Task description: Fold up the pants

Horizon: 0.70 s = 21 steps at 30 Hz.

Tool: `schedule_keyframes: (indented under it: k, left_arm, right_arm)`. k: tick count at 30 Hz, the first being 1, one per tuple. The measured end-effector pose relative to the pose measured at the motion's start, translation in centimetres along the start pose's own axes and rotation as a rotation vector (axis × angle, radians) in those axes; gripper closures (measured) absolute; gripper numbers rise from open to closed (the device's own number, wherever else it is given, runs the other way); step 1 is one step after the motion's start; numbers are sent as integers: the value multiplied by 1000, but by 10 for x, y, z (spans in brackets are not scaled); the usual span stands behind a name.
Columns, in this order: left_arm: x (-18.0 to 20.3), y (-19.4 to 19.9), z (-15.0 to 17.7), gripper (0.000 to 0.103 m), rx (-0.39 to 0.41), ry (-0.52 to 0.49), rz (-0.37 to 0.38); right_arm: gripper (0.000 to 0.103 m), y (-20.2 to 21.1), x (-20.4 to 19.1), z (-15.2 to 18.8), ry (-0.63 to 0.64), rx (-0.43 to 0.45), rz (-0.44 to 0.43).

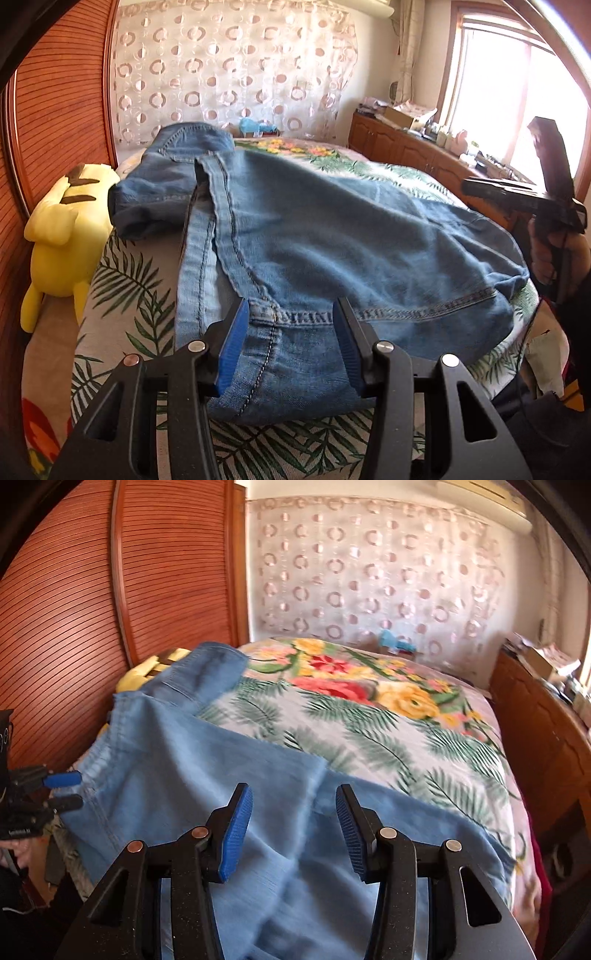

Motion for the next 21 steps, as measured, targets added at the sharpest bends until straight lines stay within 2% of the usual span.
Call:
schedule_keyframes:
  k: [6, 12, 17, 18, 21]
  left_arm:
    - [0, -7, 10, 55, -28, -8, -20]
    - [-2, -3, 10, 69, -21, -10, -24]
    - [-2, -2, 12, 74, -21, -12, -24]
    - [-1, -2, 12, 79, -21, -15, -21]
    - [2, 1, 11, 86, -15, -31, -6]
  right_arm:
    - [54, 2, 15, 37, -77, -67, 8]
    - [54, -14, 10, 70, -94, -137, 27]
    - [54, -23, 11, 72, -85, -143, 48]
    - [54, -22, 10, 72, -86, -142, 50]
    - [54, -20, 10, 74, -88, -131, 55]
Point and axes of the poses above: each gripper's, at about its wrist camera, not at the fingertips, and y roughly against the way its jaws point, x to its right, z to its underside, the point moved 7 cm from there along -y, roughly the way its jaws point, and after that the axes turned 6 degrees about x, right-handed, at the moved point
